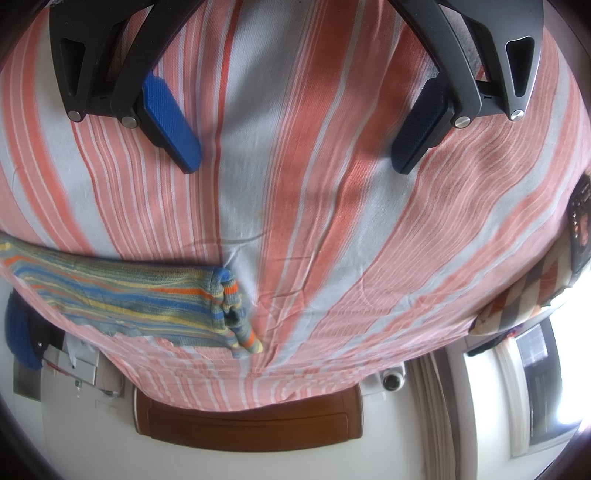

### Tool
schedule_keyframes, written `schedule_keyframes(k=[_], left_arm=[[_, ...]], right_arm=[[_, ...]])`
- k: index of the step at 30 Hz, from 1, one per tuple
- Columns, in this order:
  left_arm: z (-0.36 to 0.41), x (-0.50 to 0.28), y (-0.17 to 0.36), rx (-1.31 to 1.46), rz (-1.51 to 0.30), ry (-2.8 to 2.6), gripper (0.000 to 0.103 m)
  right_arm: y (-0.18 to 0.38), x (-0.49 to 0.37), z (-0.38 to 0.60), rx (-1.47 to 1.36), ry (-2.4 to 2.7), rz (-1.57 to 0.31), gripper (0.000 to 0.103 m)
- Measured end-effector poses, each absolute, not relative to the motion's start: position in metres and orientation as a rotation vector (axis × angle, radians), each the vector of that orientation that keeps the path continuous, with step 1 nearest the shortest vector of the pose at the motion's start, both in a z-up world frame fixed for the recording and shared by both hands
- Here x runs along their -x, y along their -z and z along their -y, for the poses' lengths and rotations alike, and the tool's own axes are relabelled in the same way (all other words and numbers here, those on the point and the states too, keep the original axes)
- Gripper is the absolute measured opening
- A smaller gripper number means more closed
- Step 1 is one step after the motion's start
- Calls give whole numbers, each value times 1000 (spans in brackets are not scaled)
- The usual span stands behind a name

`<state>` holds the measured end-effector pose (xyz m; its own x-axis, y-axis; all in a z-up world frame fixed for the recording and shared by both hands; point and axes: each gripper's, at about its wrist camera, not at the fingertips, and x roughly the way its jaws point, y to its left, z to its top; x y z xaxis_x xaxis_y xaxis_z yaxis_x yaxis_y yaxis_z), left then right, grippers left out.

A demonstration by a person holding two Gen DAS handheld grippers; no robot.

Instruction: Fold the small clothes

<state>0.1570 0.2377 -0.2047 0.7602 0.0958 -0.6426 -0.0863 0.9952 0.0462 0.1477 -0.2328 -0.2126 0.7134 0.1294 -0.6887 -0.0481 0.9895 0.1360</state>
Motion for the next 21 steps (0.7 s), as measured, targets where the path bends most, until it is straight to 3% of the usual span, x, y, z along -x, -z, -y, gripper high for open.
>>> schedule_keyframes(k=[21], left_arm=[[-237,-156,204,-15,-698,-99,102]], right_arm=[[212,-148,237,-125,-106,-764,52]])
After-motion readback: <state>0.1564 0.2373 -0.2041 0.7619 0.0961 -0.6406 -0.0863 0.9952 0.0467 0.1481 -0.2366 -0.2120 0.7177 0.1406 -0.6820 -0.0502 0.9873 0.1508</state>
